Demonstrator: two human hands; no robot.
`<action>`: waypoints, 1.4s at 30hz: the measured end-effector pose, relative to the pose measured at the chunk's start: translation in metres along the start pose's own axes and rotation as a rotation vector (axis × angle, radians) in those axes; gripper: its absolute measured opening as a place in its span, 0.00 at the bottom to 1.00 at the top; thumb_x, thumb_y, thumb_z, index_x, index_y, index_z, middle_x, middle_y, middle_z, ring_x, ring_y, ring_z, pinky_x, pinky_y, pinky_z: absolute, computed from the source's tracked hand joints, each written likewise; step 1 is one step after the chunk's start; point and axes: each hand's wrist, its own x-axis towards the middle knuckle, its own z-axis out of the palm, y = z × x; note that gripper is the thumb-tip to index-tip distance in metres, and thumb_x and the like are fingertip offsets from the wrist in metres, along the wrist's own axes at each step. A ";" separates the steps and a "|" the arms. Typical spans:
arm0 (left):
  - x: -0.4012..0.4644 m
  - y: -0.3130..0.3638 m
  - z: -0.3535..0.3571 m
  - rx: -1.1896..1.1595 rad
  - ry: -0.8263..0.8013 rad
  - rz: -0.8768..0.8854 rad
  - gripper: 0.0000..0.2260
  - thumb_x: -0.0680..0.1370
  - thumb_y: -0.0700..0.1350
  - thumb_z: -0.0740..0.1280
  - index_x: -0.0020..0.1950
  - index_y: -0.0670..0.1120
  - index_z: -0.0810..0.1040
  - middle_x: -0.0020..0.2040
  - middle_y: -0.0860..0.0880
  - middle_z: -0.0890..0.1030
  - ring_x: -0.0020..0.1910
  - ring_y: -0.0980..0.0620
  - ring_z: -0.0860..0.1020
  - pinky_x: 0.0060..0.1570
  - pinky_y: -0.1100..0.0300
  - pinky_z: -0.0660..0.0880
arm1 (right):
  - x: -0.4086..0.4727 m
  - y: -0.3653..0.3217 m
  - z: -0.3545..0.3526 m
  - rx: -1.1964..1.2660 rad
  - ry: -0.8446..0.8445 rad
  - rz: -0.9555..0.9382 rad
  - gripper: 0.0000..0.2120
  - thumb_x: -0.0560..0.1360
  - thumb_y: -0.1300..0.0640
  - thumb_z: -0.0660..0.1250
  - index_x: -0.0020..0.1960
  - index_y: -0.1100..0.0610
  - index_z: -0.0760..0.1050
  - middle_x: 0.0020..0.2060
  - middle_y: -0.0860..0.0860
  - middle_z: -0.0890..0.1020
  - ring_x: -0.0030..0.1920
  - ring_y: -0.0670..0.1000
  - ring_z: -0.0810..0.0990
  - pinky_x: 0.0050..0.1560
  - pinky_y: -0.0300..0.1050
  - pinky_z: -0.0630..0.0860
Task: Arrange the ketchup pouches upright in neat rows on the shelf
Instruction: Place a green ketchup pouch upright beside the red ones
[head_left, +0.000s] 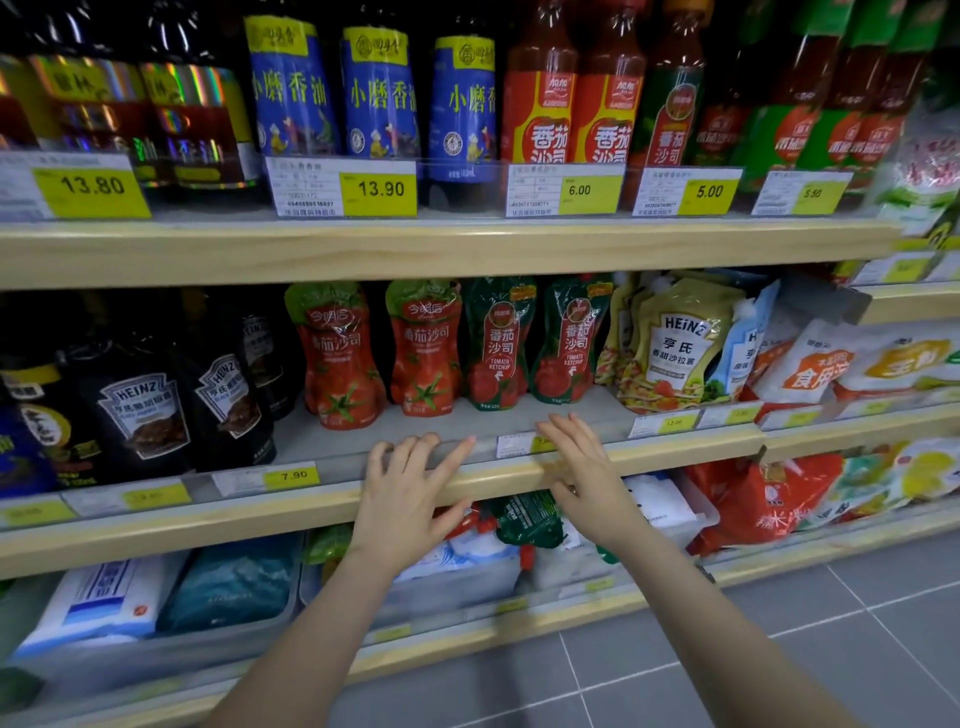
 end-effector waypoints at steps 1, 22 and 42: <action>-0.002 0.001 0.001 -0.006 0.017 0.000 0.29 0.73 0.62 0.60 0.72 0.52 0.63 0.59 0.43 0.74 0.57 0.43 0.70 0.58 0.44 0.62 | -0.006 -0.001 0.001 0.057 0.016 0.025 0.29 0.73 0.67 0.60 0.72 0.52 0.61 0.73 0.48 0.60 0.75 0.47 0.51 0.73 0.45 0.53; -0.002 0.002 0.049 0.150 0.373 0.032 0.23 0.76 0.60 0.60 0.68 0.52 0.71 0.65 0.42 0.69 0.62 0.42 0.68 0.67 0.40 0.57 | -0.020 0.041 0.093 0.766 0.348 0.937 0.19 0.74 0.56 0.67 0.30 0.56 0.63 0.27 0.52 0.67 0.31 0.51 0.64 0.37 0.46 0.62; -0.018 0.051 -0.009 -0.334 -0.093 0.426 0.45 0.64 0.64 0.73 0.74 0.49 0.59 0.72 0.40 0.66 0.71 0.42 0.64 0.68 0.43 0.58 | -0.106 0.001 0.002 1.435 0.245 0.990 0.08 0.77 0.65 0.60 0.53 0.68 0.73 0.43 0.59 0.83 0.43 0.54 0.81 0.36 0.40 0.81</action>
